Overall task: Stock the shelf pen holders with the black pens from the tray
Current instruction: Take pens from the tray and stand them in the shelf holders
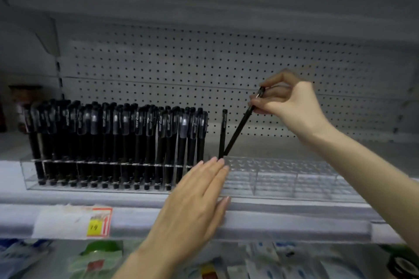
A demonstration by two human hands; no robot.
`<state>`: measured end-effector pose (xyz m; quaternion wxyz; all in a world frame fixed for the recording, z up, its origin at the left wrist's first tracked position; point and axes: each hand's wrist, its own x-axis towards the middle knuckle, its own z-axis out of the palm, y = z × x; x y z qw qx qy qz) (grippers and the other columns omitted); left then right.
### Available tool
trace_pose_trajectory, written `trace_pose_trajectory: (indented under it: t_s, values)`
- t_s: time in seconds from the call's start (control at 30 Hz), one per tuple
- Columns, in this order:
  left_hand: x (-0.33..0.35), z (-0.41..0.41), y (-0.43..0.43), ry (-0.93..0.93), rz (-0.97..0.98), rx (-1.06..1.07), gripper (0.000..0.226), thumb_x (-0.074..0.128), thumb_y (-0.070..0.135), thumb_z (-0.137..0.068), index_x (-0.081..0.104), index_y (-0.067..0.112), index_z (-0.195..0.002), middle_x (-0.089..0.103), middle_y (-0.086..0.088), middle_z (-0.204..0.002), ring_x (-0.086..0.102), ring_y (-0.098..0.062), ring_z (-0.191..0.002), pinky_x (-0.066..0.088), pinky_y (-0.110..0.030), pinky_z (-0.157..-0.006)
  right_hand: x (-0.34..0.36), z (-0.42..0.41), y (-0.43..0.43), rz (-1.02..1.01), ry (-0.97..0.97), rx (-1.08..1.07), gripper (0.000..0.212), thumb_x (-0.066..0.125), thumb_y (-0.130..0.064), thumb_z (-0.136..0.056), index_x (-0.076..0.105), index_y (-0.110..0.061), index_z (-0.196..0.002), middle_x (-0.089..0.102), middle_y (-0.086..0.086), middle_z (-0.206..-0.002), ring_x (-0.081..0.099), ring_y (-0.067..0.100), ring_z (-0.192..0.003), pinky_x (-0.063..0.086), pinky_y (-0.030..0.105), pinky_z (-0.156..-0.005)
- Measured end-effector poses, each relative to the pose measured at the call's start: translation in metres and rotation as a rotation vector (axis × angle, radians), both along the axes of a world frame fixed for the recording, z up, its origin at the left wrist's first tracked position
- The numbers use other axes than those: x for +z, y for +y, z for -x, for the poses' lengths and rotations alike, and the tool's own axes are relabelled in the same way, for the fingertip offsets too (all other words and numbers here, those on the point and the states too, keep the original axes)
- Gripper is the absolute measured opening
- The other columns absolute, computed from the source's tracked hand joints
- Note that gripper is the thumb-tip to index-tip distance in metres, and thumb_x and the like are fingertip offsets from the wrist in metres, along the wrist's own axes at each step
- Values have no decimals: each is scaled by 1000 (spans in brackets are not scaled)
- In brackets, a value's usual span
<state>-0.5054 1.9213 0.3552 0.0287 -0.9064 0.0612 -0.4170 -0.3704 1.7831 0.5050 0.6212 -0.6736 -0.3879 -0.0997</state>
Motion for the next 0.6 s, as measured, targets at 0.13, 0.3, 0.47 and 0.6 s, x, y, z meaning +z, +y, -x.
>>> trace_pose_trajectory:
  t_s: [0.13,0.3,0.47,0.6]
  values:
    - [-4,-1,5,4,6,-44,48,37,35,-99,46,8,-138,49,-5,-142,39,-13,-134,20,-32,-115,7,-9,4,31,16,22,25,70,9,-77,54,-5,-90,67,28,-93,71,31,-84,60,29,-68]
    - [-8,-5,1,-8,130,-94,49,39,35,-99,49,6,-137,48,-4,-142,35,-13,-137,18,-30,-117,1,-9,7,168,-12,48,24,73,6,-75,57,-7,-88,69,24,-91,71,28,-82,60,27,-68]
    - [-10,-7,3,-19,111,-108,50,38,36,-99,48,5,-137,50,-5,-141,37,-14,-136,19,-31,-117,-13,-11,13,214,-18,55,27,74,6,-75,59,-3,-96,70,20,-94,71,26,-84,59,26,-74]
    - [-12,-7,3,-16,108,-107,51,36,37,-100,46,5,-139,48,-5,-143,37,-14,-137,20,-32,-117,-8,-10,11,246,-35,67,26,74,6,-74,59,-7,-91,70,20,-93,71,23,-84,59,27,-75]
